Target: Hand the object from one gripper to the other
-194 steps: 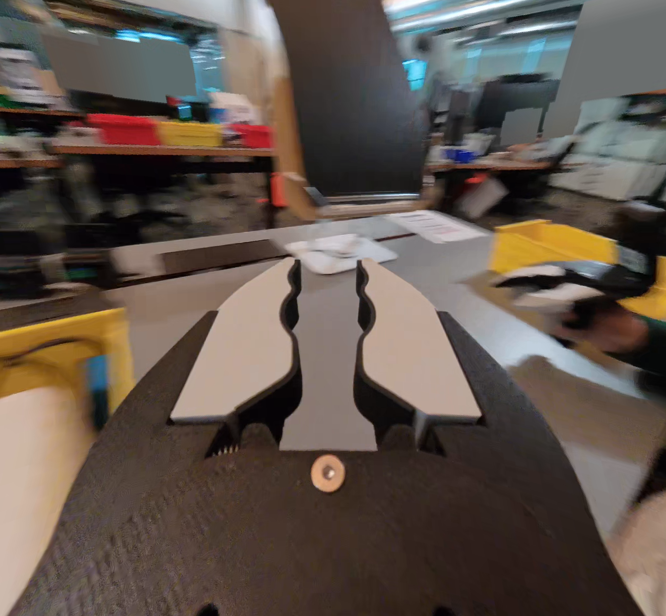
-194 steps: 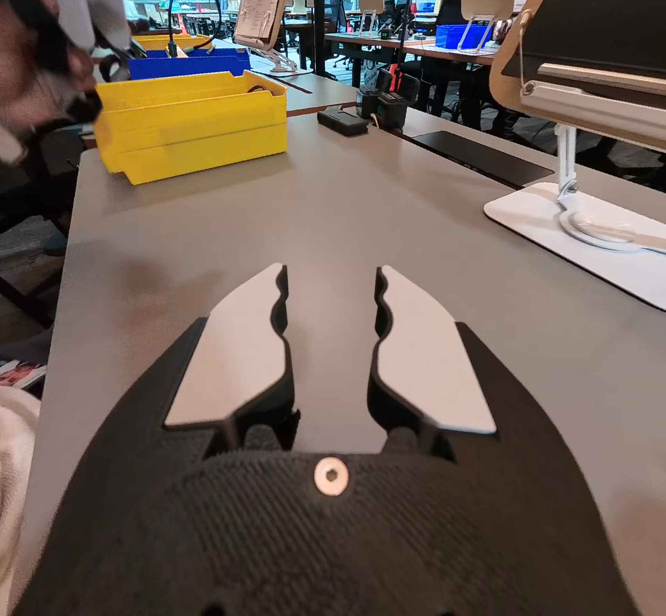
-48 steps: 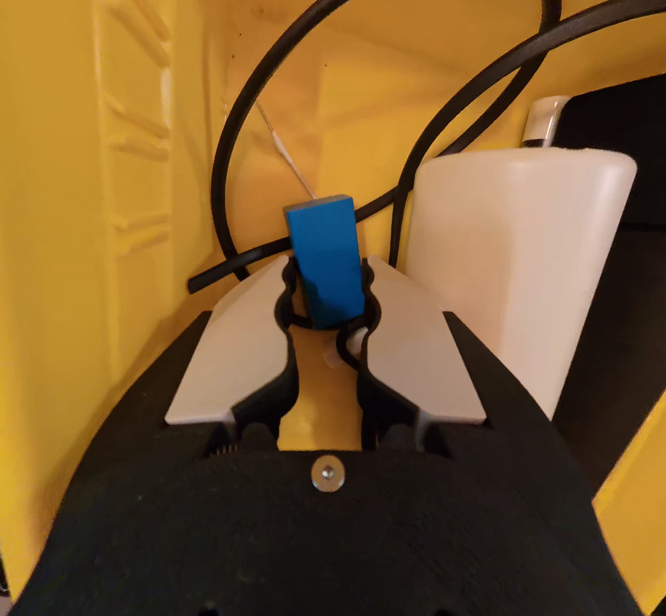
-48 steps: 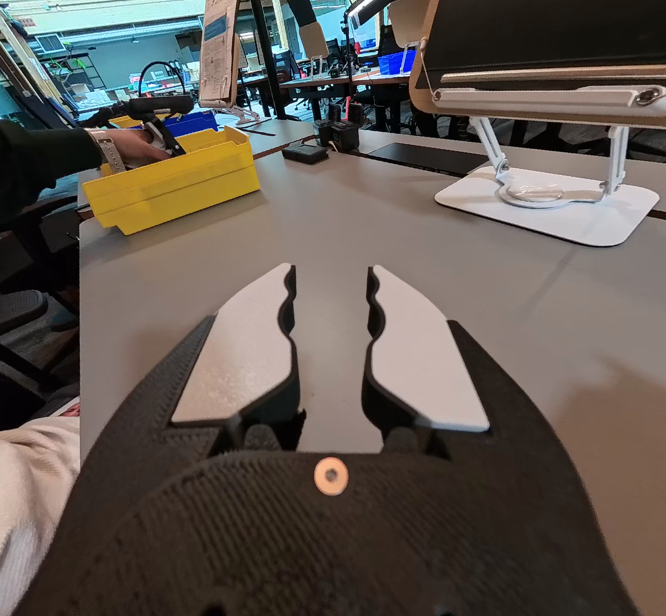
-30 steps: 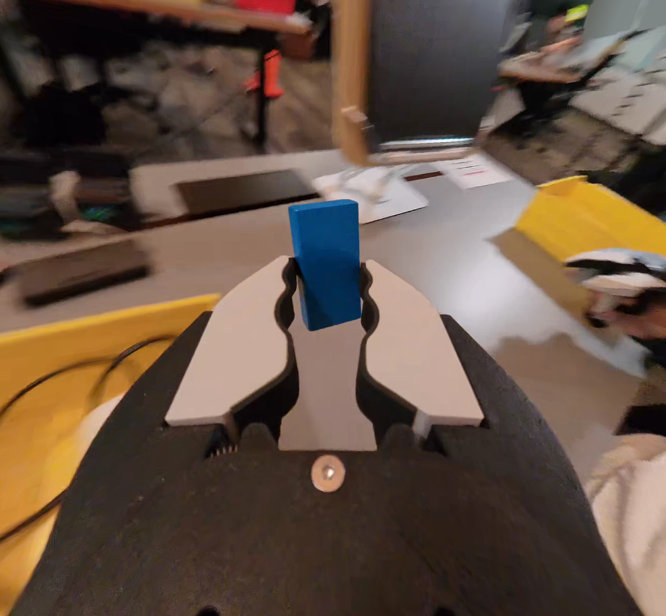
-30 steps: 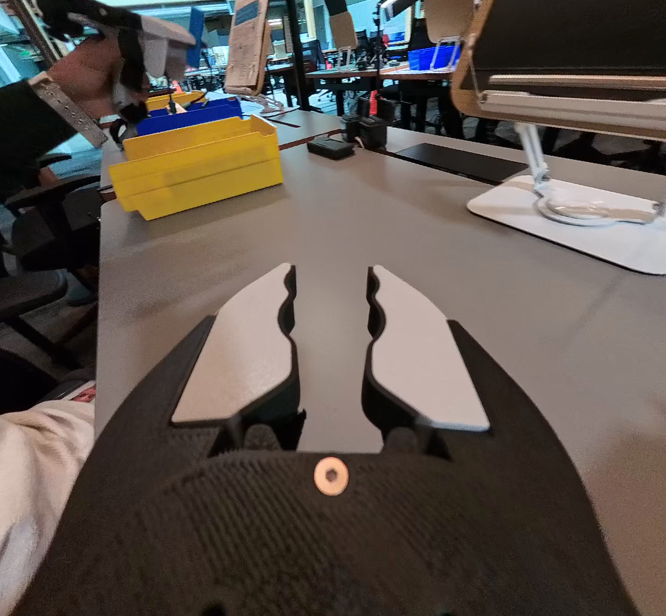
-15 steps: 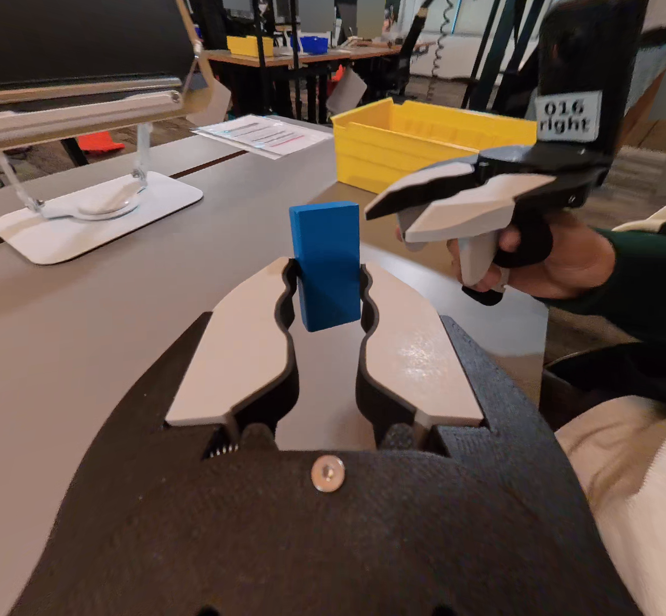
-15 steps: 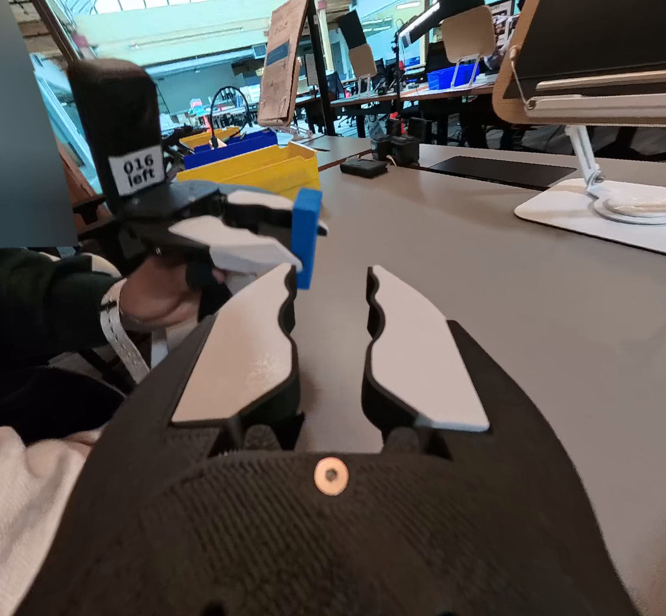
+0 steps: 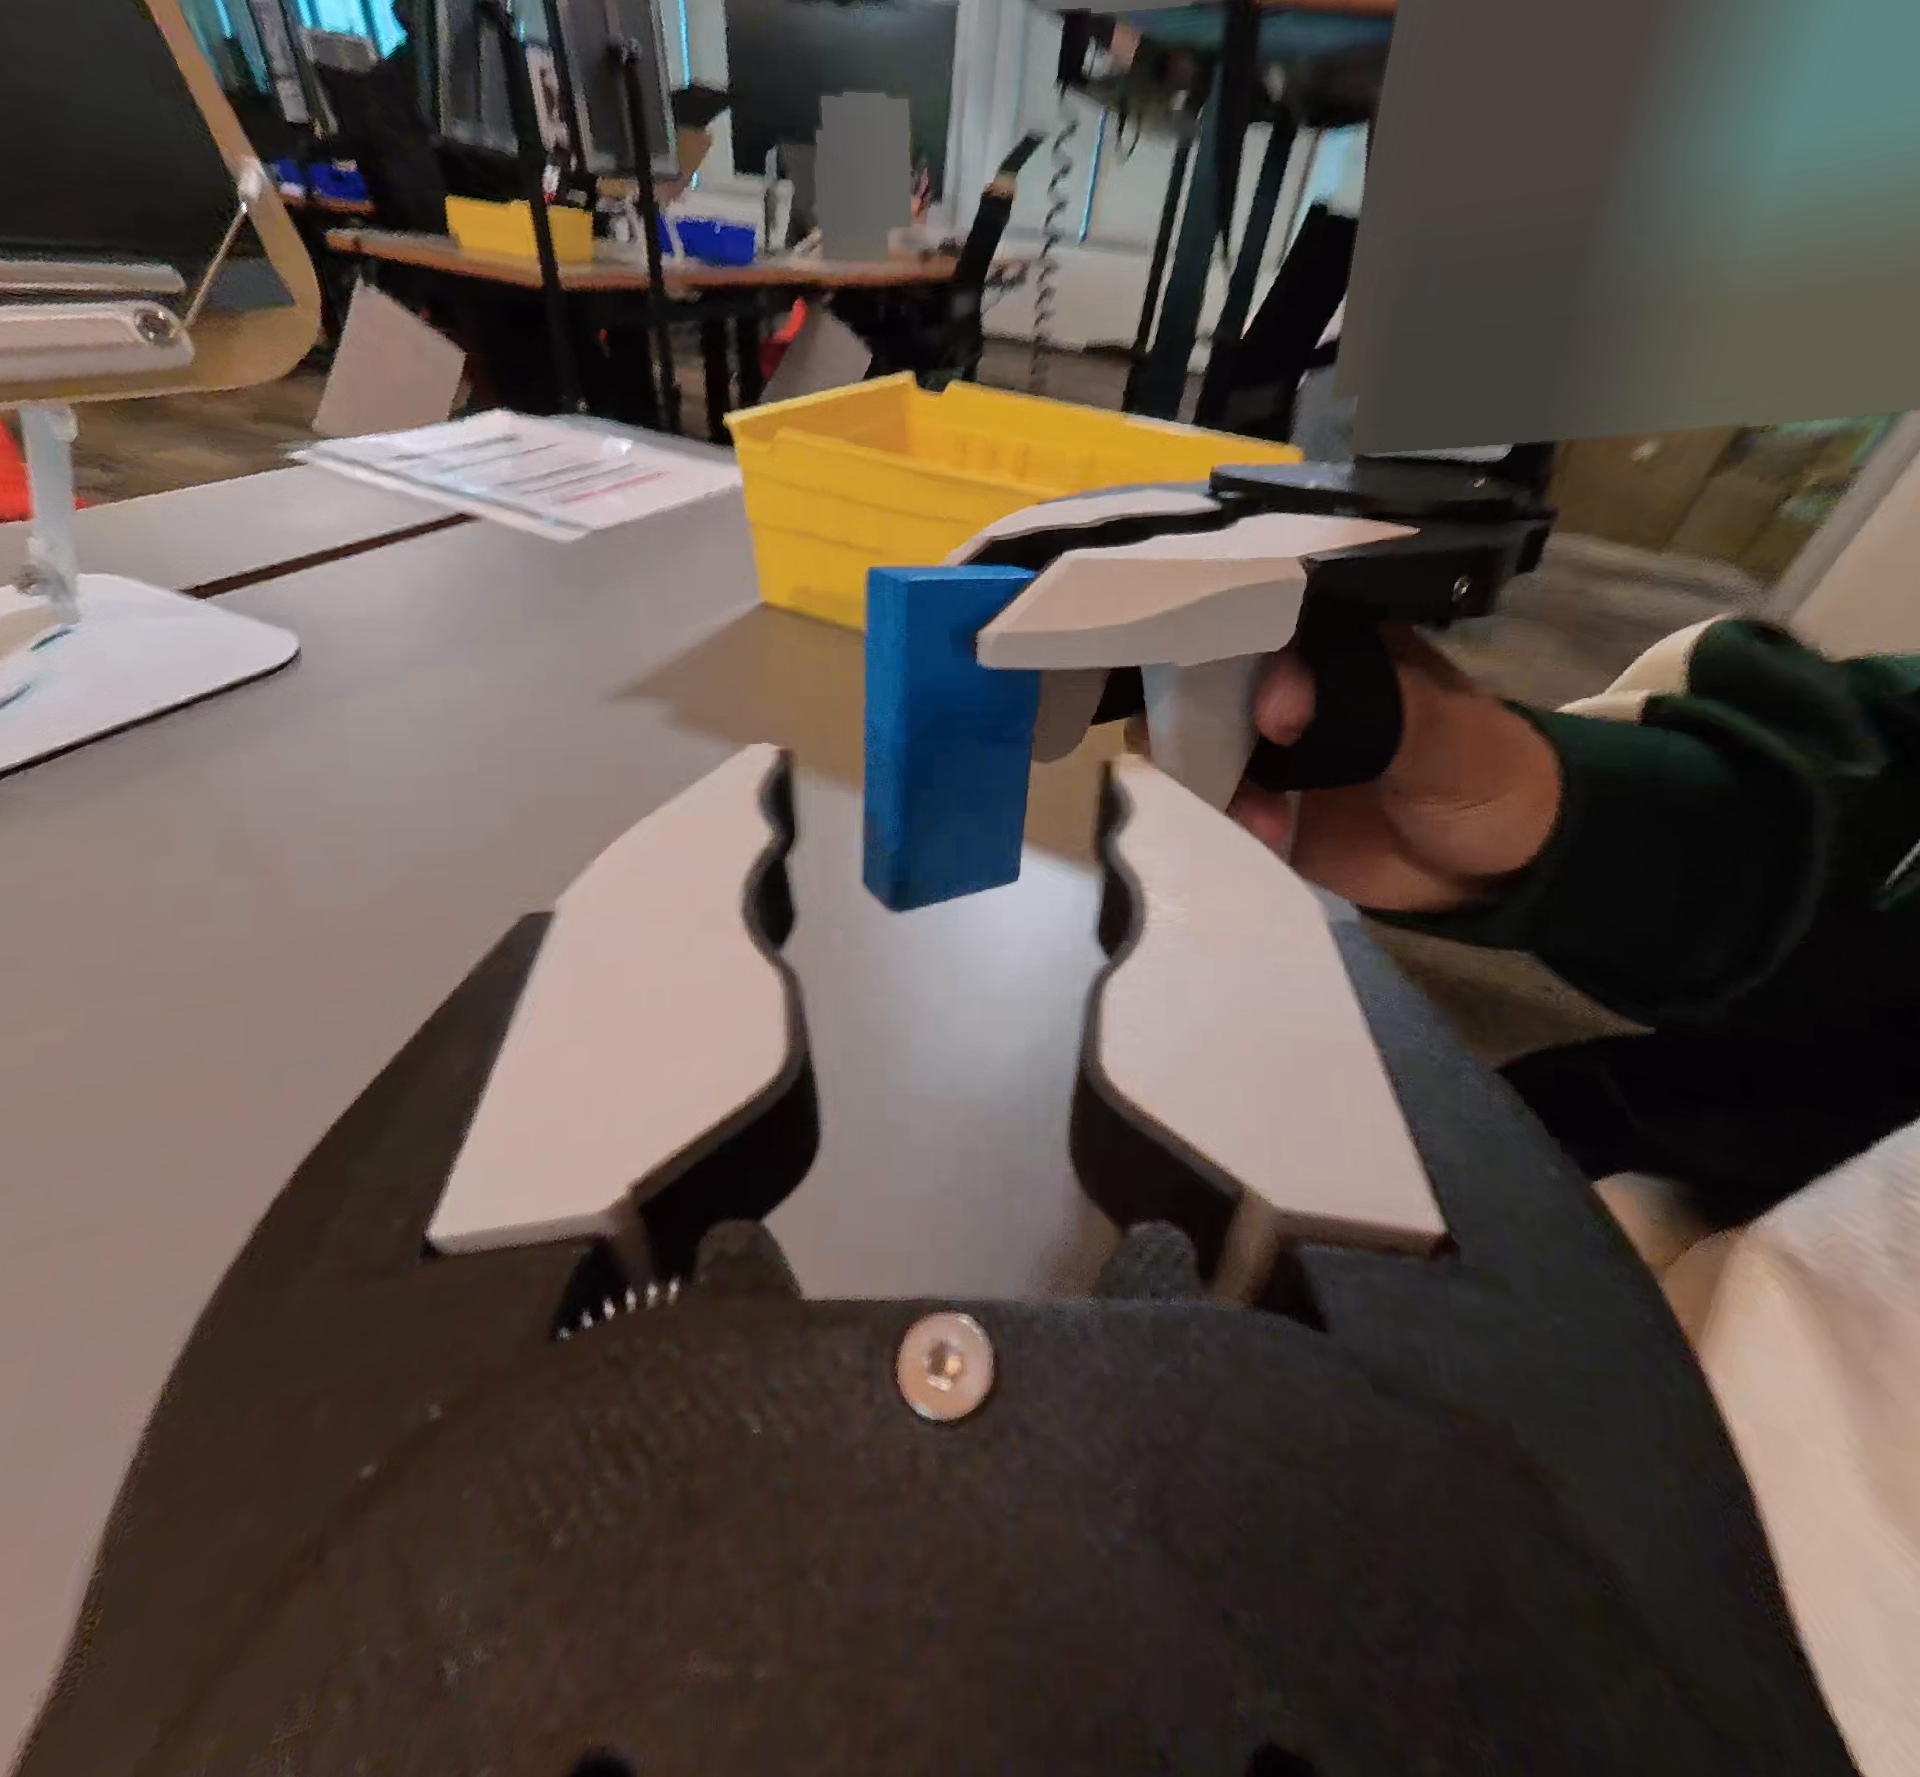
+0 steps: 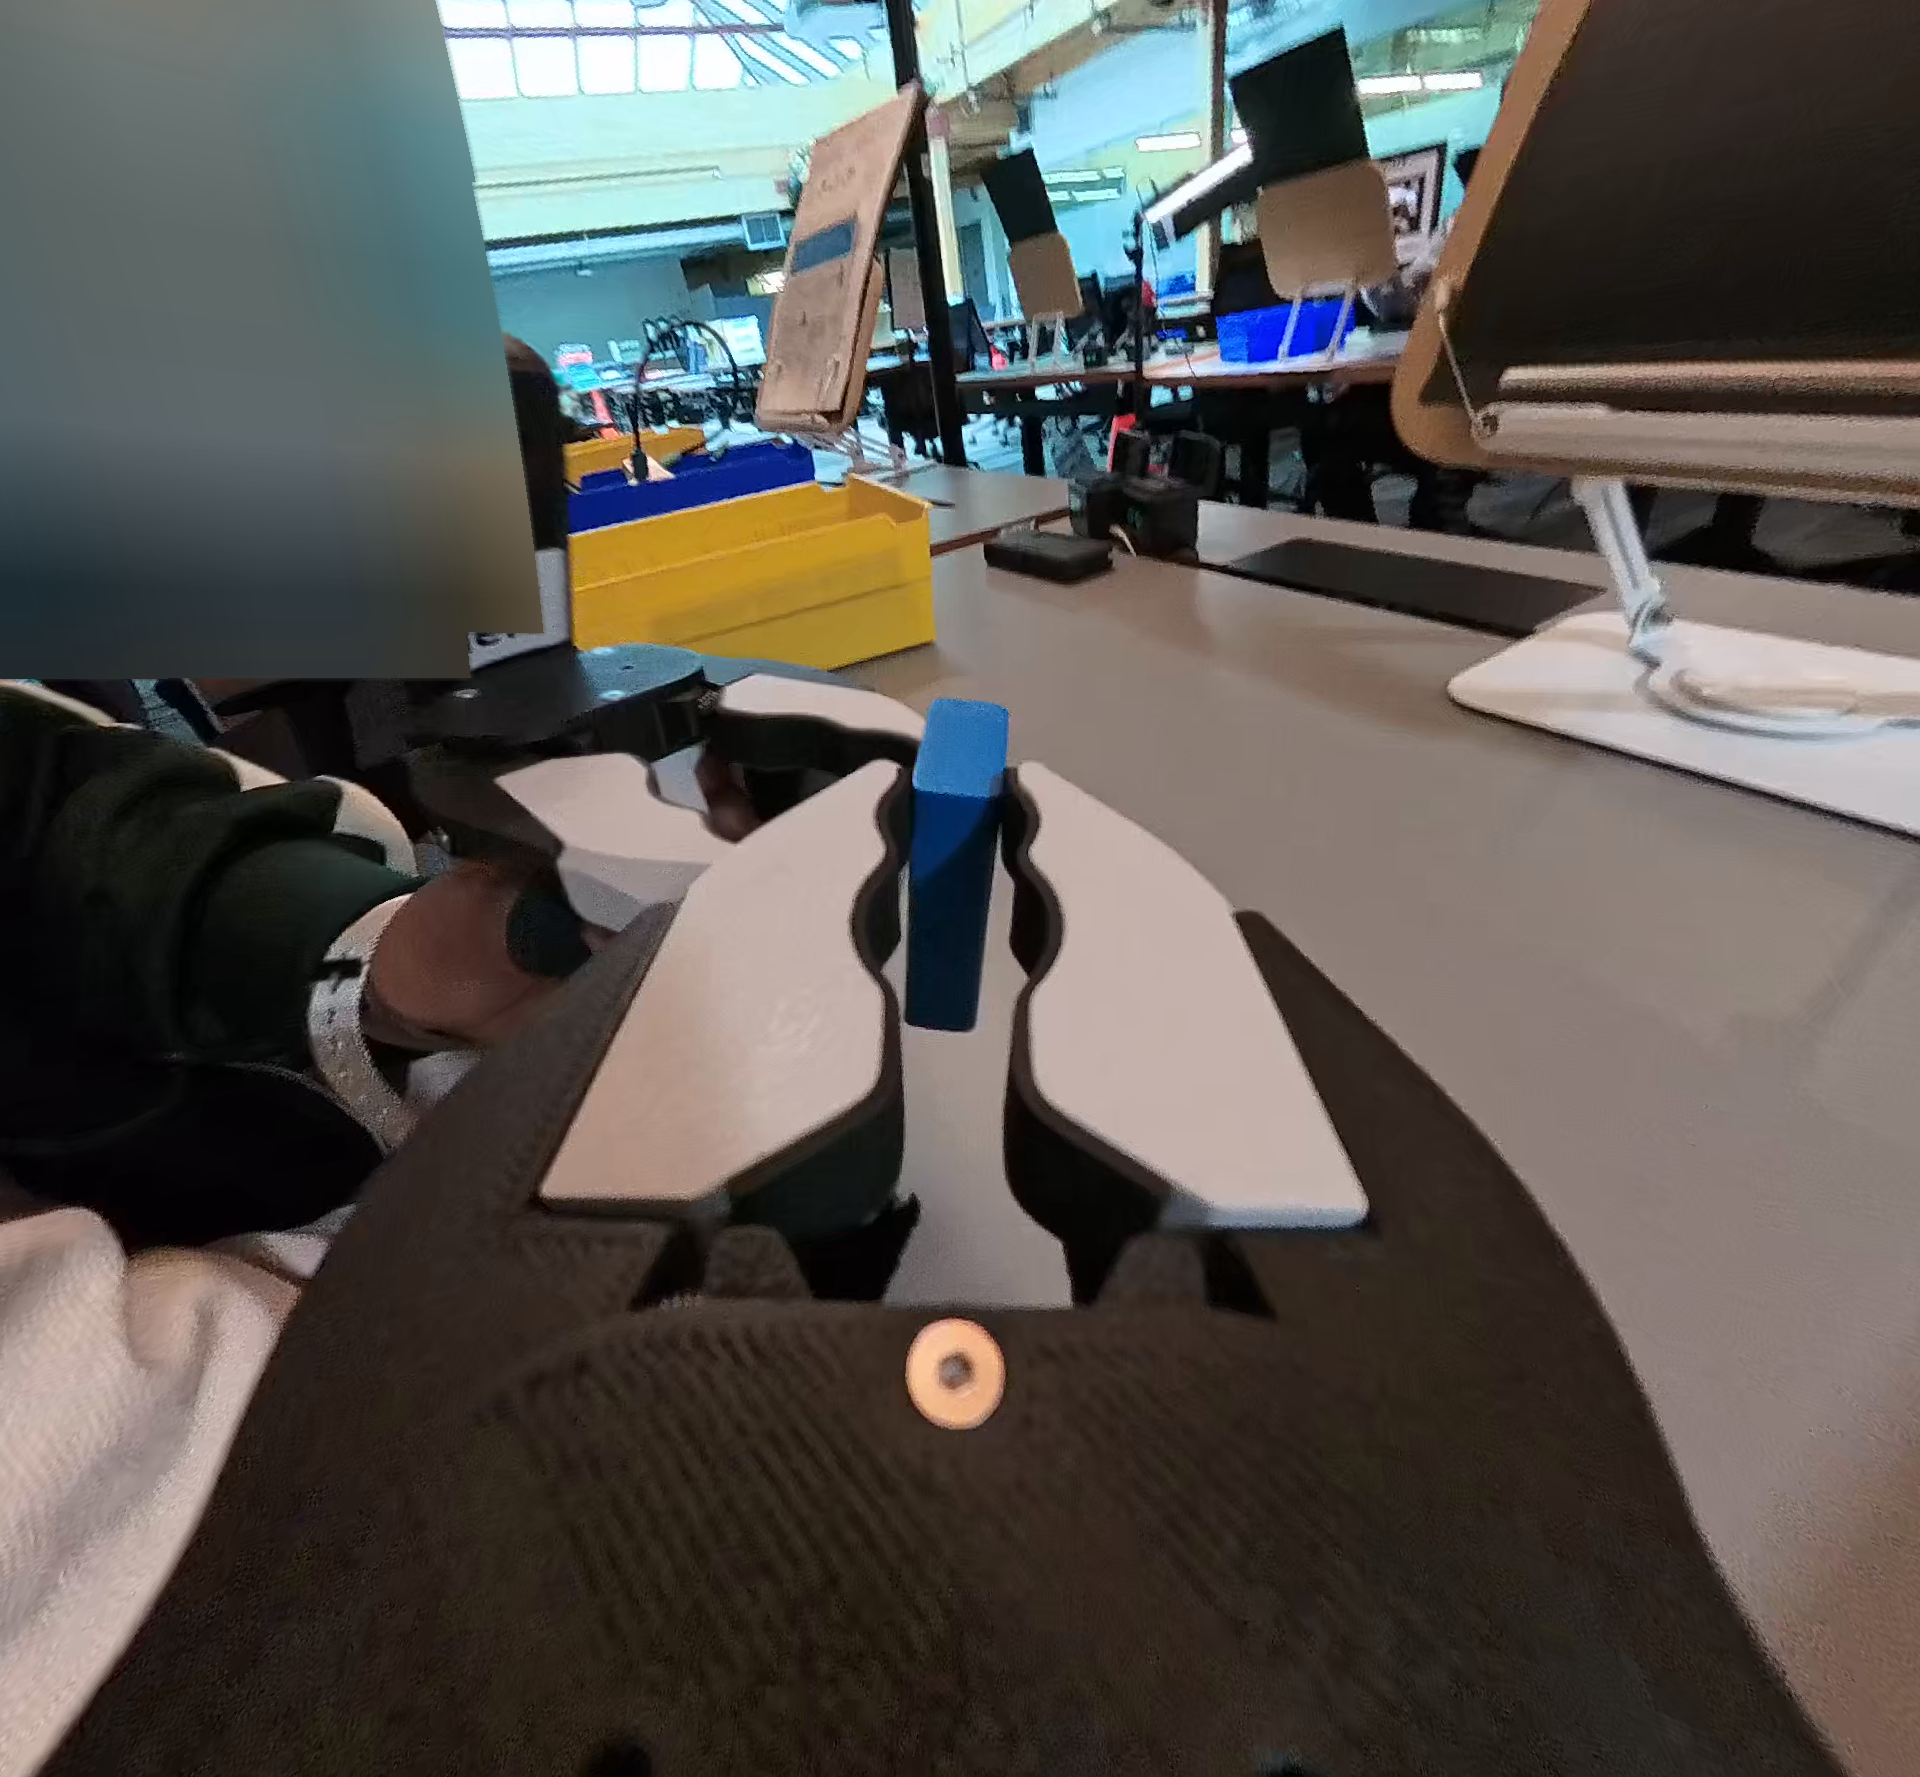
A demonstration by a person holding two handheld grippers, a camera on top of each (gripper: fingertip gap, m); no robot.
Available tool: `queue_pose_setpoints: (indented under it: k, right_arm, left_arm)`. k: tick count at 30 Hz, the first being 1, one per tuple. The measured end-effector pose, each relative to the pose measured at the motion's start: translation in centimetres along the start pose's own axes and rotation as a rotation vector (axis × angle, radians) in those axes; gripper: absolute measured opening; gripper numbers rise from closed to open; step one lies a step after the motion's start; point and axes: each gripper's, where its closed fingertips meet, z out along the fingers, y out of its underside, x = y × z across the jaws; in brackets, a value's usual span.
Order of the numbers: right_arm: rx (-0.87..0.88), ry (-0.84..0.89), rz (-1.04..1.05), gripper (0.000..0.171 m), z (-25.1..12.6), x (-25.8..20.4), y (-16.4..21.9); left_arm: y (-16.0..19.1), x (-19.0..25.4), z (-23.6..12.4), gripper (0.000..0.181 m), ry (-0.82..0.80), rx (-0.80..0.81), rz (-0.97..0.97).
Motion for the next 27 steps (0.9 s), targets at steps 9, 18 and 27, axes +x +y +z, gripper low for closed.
queue_pose_setpoints:
  k: [9, 18, 27]
  right_arm:
    - [-0.022, -0.344, 0.125, 0.016, -1.5, -1.7, 0.2]
    - [-0.036, -0.442, 0.130, 0.016, -1.2, -3.6, 0.7]
    - [0.188, -0.084, -0.161, 0.093, -1.4, 0.7, -2.1]
  left_arm:
    - [1.4, 2.9, -1.3, 0.043, 0.433, -0.043, -0.181]
    - [3.2, 3.8, -1.4, 0.018, 0.506, -0.135, -0.139]
    - [2.1, 1.6, -1.5, 0.015, 0.469, -0.083, -0.356]
